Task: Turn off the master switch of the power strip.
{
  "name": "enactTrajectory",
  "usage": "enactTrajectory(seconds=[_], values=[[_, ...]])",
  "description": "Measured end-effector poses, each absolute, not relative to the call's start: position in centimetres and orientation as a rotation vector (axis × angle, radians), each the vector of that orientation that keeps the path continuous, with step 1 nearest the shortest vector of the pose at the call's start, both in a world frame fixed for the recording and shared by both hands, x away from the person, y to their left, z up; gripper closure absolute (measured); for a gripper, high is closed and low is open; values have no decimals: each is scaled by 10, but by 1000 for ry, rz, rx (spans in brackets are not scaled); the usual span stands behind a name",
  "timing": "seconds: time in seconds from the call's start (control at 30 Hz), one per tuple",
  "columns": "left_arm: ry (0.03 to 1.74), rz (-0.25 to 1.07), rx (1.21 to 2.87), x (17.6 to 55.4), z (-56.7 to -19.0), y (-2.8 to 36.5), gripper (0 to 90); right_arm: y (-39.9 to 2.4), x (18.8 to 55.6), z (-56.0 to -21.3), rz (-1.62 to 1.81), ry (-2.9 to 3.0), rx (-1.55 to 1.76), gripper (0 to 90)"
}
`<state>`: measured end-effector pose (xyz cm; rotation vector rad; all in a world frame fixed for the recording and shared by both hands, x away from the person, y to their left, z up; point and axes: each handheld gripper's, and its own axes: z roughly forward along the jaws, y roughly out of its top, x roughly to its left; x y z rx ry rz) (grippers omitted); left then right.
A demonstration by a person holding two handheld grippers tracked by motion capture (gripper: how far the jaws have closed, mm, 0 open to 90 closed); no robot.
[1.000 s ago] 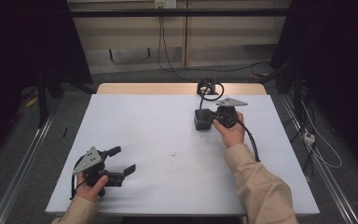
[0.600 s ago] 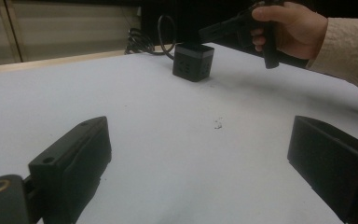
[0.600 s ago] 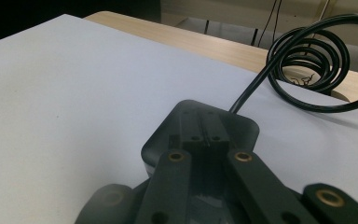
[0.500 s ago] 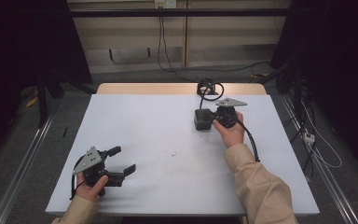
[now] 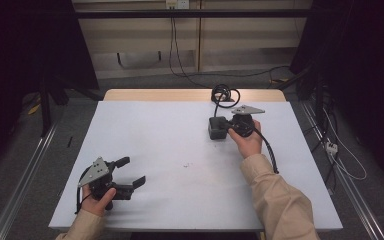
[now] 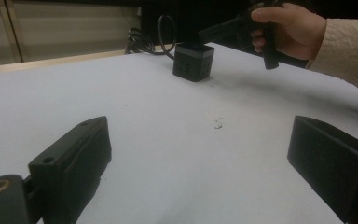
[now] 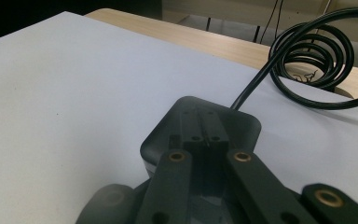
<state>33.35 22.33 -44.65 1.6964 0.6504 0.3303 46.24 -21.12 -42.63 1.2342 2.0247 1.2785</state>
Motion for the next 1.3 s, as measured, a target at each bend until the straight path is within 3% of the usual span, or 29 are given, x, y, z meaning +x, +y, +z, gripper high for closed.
enactTrajectory(seconds=[1.3], values=[[650, 331, 1692, 333, -446, 223, 58, -203, 463, -430, 1246, 2040, 1199, 900]])
